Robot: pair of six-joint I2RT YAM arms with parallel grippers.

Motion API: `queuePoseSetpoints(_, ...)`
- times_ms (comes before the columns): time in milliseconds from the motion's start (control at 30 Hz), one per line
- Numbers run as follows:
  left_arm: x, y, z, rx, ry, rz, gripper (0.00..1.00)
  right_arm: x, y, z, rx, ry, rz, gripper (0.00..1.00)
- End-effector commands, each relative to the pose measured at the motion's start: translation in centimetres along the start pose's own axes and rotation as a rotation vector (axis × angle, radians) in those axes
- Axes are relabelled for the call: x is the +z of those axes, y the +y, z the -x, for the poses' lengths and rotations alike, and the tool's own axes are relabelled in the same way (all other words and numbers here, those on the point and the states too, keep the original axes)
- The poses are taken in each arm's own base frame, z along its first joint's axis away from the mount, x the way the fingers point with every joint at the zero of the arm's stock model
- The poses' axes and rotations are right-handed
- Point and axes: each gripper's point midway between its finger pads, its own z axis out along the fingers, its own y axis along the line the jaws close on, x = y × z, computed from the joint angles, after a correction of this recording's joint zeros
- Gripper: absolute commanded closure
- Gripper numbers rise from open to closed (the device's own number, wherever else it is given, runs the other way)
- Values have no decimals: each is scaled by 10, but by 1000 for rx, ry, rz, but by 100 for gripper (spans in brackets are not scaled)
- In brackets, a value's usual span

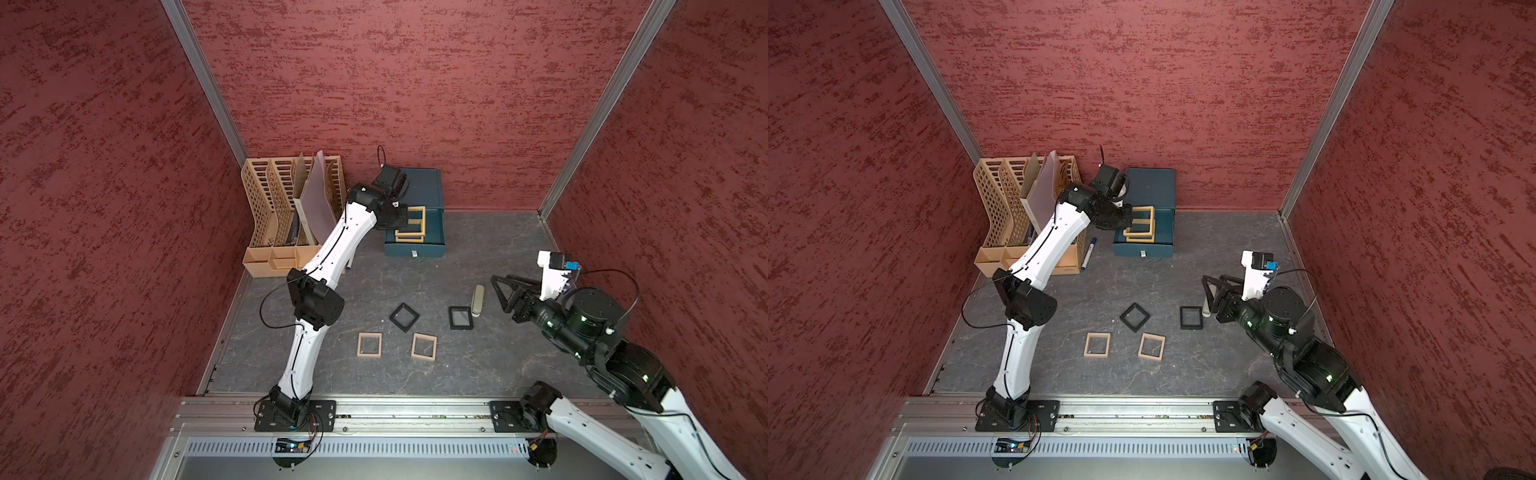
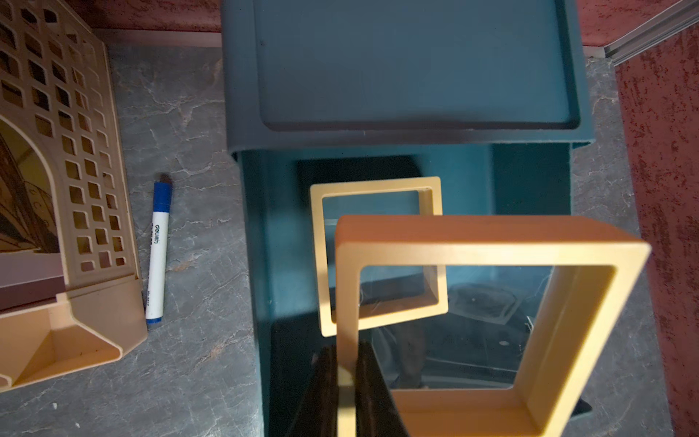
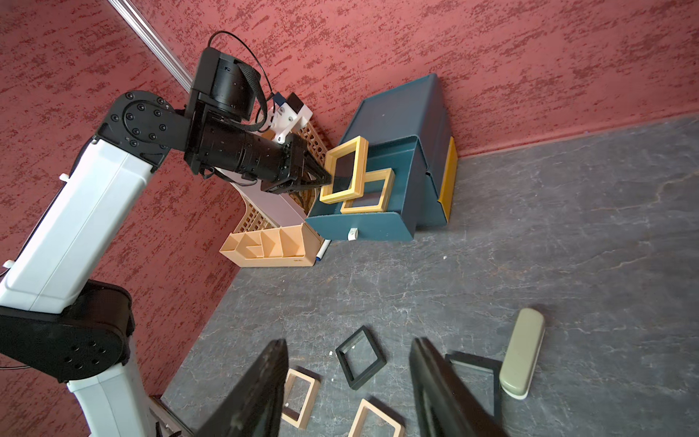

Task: Place the brooch boxes into the drawer by color
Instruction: Place the brooch box in the drawer.

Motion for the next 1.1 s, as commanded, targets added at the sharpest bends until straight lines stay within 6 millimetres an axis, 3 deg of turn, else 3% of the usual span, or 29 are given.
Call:
queuePoseSetpoints(0,12,1,9,38,-35,32,100,0,8,-4,24,20,42,43)
queuePoseSetpoints(367,26,2,19,59,-61,55,100,3,8,-8,42,33,47,43)
queuePoseSetpoints(1067,41,6,9,43,-8,46,100,10,9,-10,52,49,46,42)
